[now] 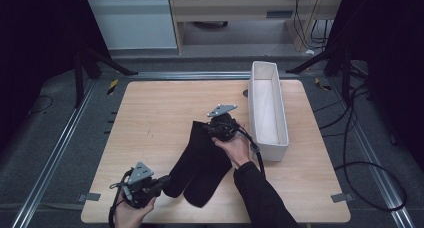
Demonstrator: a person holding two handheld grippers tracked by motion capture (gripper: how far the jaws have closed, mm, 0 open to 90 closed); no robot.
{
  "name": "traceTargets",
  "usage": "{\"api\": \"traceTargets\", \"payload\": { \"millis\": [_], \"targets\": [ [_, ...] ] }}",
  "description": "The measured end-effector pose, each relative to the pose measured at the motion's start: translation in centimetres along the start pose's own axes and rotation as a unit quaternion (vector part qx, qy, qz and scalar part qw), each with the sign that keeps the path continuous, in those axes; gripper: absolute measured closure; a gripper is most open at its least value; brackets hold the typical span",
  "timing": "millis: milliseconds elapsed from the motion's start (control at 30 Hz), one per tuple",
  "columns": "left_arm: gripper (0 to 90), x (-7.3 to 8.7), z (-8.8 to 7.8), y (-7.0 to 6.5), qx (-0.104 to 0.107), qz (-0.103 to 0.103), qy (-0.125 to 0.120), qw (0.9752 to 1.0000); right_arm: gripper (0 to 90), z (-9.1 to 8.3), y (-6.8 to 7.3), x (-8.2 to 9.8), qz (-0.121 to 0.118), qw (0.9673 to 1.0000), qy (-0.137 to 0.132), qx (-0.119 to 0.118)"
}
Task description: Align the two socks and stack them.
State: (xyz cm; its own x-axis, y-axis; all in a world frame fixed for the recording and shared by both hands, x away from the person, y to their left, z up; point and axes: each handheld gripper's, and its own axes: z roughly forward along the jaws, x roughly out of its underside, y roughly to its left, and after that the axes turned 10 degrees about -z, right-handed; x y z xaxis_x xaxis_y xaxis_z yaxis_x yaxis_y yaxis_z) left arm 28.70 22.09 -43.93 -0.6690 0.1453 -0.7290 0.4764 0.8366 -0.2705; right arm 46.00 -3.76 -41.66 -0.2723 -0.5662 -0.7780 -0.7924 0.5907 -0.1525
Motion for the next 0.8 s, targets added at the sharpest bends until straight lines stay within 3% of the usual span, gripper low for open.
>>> {"api": "traceTargets", "payload": {
  "millis": [100,167,300,433,633,800],
  "targets": [
    [86.7,-0.2,1.1,-1.1,0.019,-0.002,0.013,0.9997,80.2,-0.6,-0.2,0.4,-0.003,1.0,0.003,0.005],
    [86.7,-0.5,1.9,-2.2,0.027,0.01,0.017,0.9994,80.1,-1.4,-0.5,1.0,-0.004,0.9999,0.01,0.009],
    [86.7,-0.7,2.6,-3.1,0.029,0.025,0.019,0.9991,80.1,-2.1,-0.9,1.6,-0.008,0.9997,0.018,0.014],
    [86.7,-0.5,3.5,-4.0,0.04,0.028,0.03,0.9984,80.1,-2.8,-1.3,2.5,-0.003,0.999,0.037,0.024],
    [86.7,-0.1,4.4,-4.5,0.048,0.029,0.044,0.9975,80.1,-2.7,-1.5,3.2,-0.004,0.9984,0.052,0.024],
    [86.6,0.5,5.0,-3.9,0.047,0.018,0.058,0.9971,79.7,-1.6,-1.0,3.3,-0.024,0.9967,0.073,0.028]
  ]
}}
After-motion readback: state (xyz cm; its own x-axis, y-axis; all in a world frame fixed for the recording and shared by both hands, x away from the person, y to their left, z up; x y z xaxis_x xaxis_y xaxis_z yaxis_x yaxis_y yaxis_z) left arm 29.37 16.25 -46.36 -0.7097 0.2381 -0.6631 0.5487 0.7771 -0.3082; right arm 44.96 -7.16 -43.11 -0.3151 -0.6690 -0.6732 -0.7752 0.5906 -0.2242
